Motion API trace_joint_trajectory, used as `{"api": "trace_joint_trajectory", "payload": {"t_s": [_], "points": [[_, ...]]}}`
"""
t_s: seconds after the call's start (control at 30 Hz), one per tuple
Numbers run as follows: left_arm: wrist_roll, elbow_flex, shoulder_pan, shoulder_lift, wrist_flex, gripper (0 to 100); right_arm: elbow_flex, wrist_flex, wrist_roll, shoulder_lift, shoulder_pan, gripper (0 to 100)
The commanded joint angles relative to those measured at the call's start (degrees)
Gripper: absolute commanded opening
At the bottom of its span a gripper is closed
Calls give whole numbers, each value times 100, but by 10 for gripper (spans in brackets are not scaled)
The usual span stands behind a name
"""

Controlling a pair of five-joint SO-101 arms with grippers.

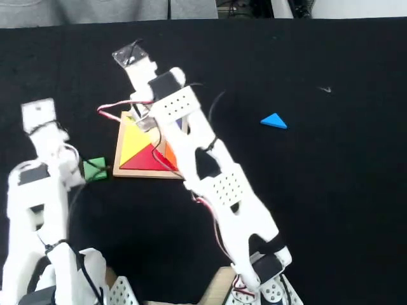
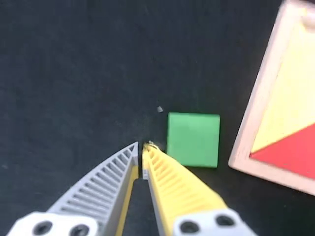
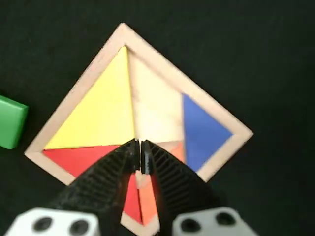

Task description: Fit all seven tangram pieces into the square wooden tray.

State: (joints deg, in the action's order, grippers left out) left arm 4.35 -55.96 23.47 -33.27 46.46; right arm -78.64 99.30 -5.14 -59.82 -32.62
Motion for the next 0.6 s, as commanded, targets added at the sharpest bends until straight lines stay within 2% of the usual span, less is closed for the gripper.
{"api": "trace_joint_trajectory", "payload": {"t_s": [0.0, 0.17, 0.3, 0.47, 0.57], "points": [[1081, 1446, 215, 132, 923, 70, -66, 211, -290, 1209, 114, 11], [1785, 2440, 884, 765, 1371, 191, 822, 202, -589, 2791, 149, 11], [2198, 3310, 1165, 1187, 1837, 206, 1947, 193, -598, 4092, 369, 11], [2804, 4198, 699, 2110, 2514, 213, 3222, 193, -756, 5525, 782, 11], [2927, 4611, 295, 2910, 2840, 259, 3960, 193, -1037, 6193, 993, 11]]}}
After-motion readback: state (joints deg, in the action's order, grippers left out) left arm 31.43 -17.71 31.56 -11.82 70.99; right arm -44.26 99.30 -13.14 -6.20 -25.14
